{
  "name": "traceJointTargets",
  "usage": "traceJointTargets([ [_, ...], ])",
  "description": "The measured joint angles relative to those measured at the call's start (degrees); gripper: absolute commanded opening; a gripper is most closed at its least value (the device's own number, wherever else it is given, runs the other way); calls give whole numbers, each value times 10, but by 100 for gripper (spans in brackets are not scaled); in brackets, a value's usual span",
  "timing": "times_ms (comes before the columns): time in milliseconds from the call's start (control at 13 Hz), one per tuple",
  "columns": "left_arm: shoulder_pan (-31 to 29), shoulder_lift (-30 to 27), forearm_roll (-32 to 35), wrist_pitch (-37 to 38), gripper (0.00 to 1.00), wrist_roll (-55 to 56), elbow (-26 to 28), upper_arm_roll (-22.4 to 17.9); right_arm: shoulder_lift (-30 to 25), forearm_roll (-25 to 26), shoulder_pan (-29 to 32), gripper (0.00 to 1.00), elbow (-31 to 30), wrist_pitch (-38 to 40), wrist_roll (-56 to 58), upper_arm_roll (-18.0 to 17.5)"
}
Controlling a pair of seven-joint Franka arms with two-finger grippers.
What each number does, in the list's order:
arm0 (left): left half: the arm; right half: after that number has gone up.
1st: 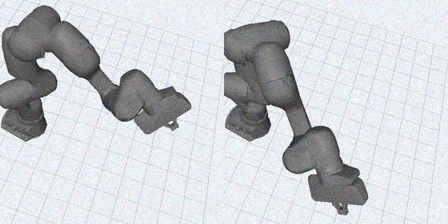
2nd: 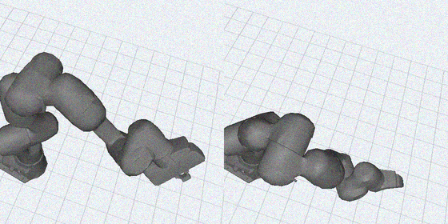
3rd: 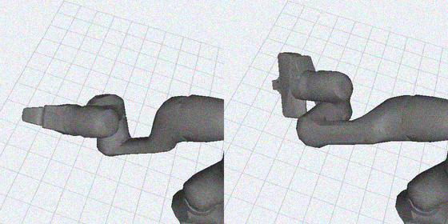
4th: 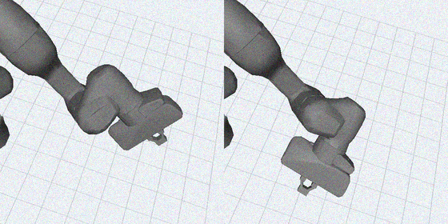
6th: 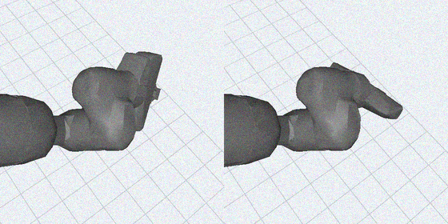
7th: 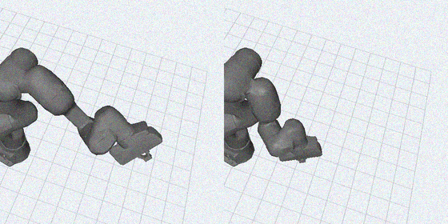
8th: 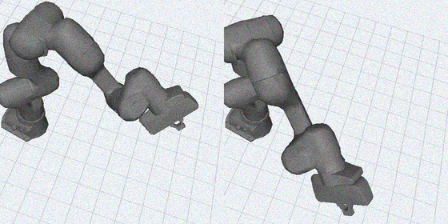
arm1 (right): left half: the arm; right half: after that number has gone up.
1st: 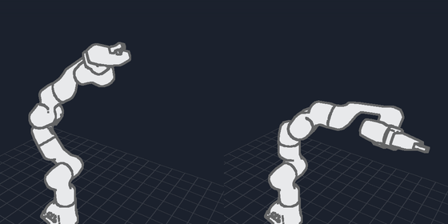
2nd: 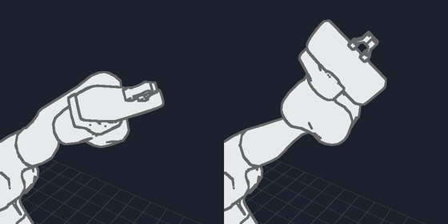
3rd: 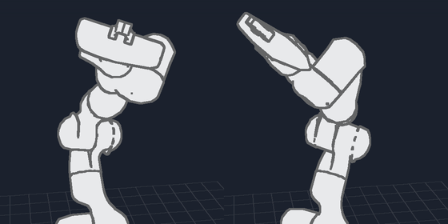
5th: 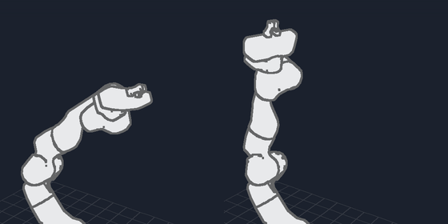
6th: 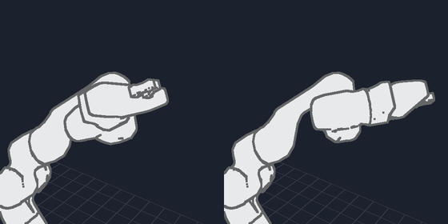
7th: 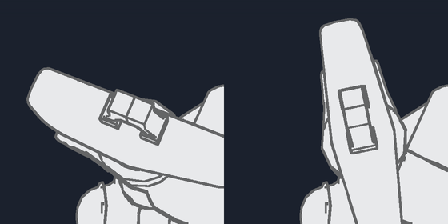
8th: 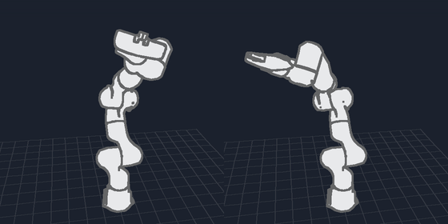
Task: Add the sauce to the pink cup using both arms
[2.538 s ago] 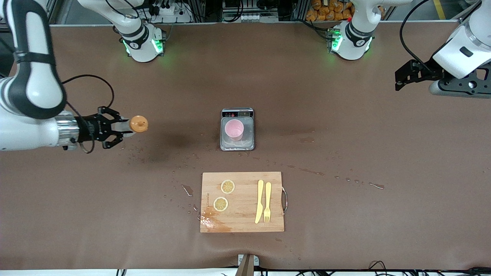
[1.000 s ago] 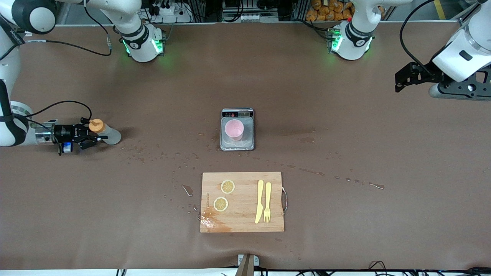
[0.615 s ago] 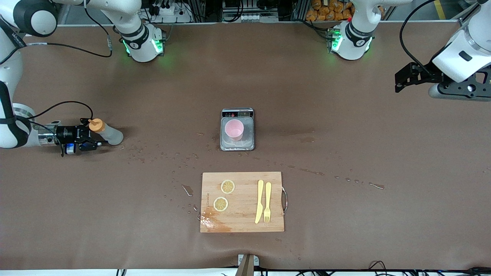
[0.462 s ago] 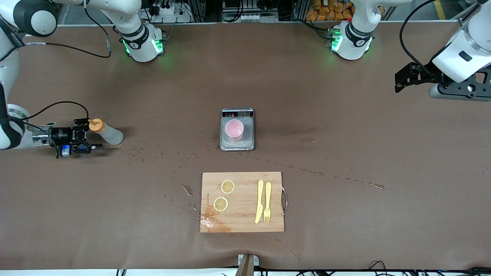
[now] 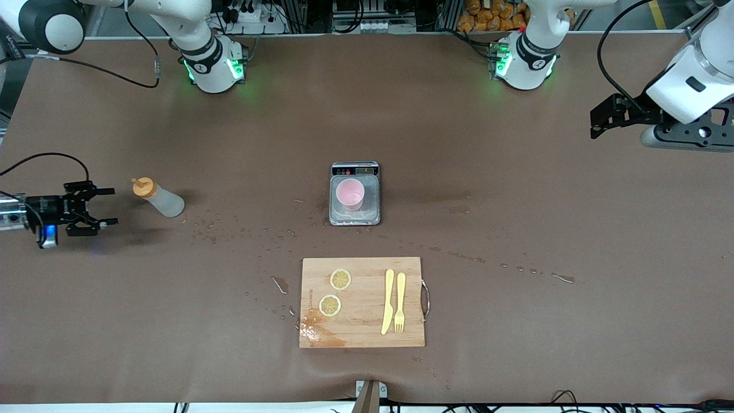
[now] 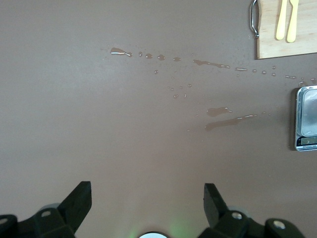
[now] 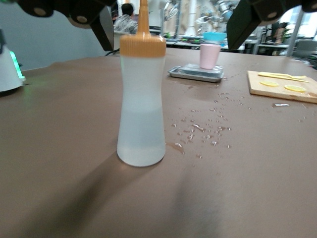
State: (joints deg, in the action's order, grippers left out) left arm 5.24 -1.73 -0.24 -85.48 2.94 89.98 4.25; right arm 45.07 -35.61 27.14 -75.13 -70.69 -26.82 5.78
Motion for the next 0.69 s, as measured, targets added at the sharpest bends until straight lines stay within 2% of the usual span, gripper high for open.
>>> traceJointTargets([
  [308,0,0,0,0,100,0,0,0,-21,64,-61,100,77,26,-1,-3],
  [692,0,0,0,0,100,0,0,-2,-96,117,-138,100,90,31,-1,-5],
])
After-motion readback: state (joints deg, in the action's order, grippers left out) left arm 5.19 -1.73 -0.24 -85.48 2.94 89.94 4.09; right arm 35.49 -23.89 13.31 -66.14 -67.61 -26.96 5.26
